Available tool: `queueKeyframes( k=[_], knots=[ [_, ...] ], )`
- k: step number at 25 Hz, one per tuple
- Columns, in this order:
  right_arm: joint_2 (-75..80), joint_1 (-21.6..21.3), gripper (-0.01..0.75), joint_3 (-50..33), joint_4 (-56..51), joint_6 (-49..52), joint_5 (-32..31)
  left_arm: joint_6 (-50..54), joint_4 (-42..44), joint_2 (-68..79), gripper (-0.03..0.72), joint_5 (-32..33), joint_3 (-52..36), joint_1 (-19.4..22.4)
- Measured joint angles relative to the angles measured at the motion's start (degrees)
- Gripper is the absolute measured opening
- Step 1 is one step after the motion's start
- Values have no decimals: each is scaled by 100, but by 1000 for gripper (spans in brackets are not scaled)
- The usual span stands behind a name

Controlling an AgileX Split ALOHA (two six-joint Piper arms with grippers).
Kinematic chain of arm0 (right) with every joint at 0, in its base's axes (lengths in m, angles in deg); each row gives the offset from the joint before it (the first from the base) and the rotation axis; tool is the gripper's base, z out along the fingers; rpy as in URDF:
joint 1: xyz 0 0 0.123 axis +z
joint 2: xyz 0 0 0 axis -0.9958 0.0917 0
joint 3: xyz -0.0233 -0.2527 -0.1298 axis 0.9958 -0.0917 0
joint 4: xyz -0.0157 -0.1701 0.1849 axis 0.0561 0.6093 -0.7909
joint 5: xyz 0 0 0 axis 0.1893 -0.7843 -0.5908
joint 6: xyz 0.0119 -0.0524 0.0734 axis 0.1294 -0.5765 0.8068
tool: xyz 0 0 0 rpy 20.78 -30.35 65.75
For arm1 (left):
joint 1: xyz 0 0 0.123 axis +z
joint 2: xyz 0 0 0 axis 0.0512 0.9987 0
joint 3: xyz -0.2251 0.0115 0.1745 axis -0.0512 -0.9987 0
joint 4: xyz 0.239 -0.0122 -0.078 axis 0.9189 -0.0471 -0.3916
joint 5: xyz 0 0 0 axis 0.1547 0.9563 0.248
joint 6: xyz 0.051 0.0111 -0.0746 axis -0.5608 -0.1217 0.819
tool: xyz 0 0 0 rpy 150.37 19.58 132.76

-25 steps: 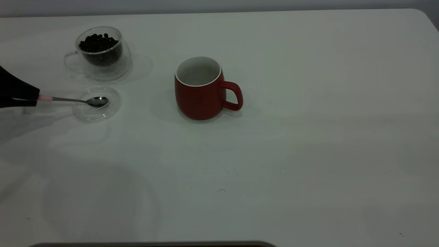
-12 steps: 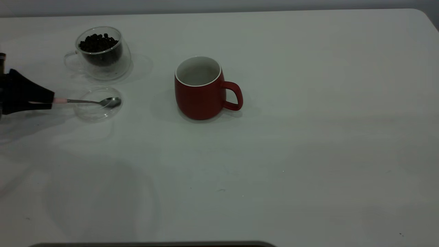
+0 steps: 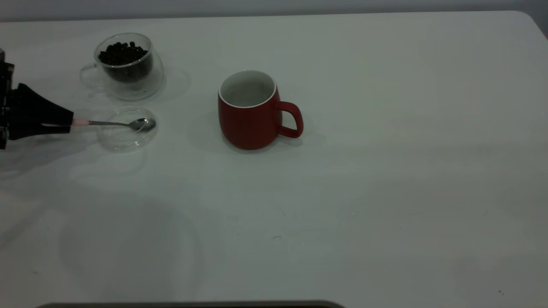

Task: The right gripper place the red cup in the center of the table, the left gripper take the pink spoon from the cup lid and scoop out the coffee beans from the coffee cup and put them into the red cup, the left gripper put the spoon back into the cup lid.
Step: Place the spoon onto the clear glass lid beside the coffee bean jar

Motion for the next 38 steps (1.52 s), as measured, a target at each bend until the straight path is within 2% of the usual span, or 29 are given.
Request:
queueKeyframes(
  k=[9, 32, 38],
  knots=[
    [0, 0, 591, 0, 0, 0, 0, 0, -15, 0, 153, -69, 0, 0],
    [0, 0, 591, 0, 0, 0, 0, 10, -3, 29, 492, -364, 0, 0],
    [0, 0, 591, 0, 0, 0, 0, 10, 25, 29, 516, -505, 0, 0]
  ],
)
